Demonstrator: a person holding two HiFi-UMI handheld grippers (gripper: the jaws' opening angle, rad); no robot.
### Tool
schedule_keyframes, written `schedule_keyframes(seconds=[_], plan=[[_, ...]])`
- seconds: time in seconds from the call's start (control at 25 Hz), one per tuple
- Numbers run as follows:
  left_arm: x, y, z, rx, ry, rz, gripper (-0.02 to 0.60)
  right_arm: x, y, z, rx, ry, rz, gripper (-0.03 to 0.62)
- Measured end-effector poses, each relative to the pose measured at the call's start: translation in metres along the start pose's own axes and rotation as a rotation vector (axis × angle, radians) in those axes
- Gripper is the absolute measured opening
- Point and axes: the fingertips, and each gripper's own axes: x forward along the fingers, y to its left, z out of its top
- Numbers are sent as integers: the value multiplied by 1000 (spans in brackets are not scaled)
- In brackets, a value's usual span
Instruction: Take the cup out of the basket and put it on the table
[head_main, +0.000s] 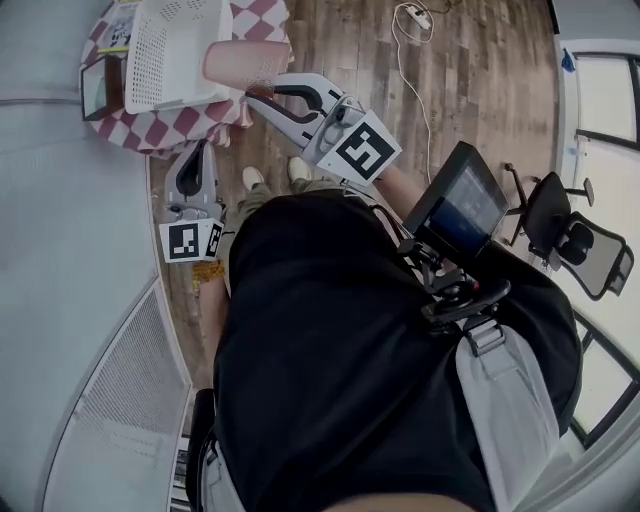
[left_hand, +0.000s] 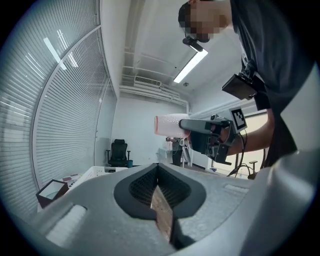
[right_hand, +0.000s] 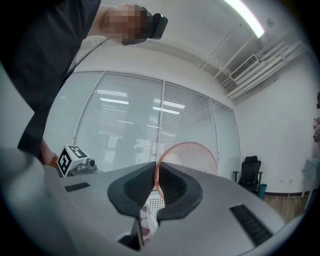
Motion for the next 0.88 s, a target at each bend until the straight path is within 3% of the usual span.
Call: schedule_keyframes(seconds=[0.16,0.88], plan=[[-15,-2,-2,7,-7,-50,6,-10,25,-17,19,27,-57,26],[-16,6,-11,-17,25,-105,6,-33,43,-98,44,203,-78,26]])
